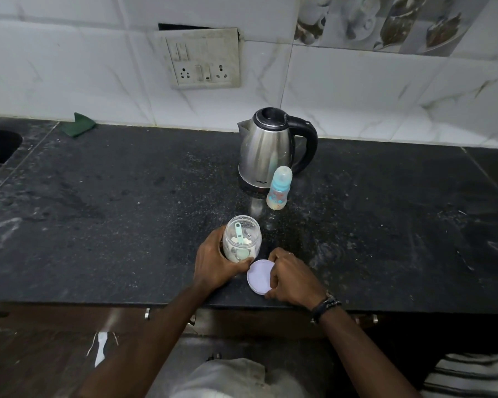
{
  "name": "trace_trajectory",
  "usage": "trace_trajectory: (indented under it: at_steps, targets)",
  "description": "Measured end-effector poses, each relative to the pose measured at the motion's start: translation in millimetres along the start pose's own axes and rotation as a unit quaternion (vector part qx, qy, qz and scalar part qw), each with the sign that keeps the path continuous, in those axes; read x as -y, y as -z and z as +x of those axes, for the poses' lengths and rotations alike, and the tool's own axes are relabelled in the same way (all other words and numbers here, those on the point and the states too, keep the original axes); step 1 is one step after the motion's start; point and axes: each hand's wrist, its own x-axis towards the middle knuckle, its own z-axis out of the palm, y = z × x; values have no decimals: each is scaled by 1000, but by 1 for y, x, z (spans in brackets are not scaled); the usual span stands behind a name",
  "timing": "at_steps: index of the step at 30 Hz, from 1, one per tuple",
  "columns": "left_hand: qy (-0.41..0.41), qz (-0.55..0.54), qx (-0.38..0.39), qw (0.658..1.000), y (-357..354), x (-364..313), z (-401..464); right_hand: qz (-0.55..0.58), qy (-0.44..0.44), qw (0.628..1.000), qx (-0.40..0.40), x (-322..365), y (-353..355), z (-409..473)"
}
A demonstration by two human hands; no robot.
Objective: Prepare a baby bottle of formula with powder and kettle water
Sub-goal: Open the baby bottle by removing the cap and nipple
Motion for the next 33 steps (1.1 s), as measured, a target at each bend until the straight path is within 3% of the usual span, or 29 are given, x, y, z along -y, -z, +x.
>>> trace_trajectory:
  at_steps: [11, 14, 17, 19, 26, 33]
  targets:
    - [-1, -1, -4, 1000, -2, 0, -2, 40, -14, 999, 20, -2, 8, 3]
    - [5, -1, -5, 1000, -1, 0, -2, 117, -66, 989, -54, -16, 33, 18]
    - [9, 2, -2, 1000, 1, -1, -1, 190, -146, 953, -186, -36, 58, 49]
    - [8, 2, 1, 1000, 2, -1, -1, 220, -177, 931, -233, -48, 70, 75]
    - [13, -6, 3, 1000, -1, -3, -5, 239, -185, 932, -201, -66, 89, 130]
    - [20, -4, 1, 1000, 0, -2, -4, 243, -161, 930, -222, -62, 87, 142]
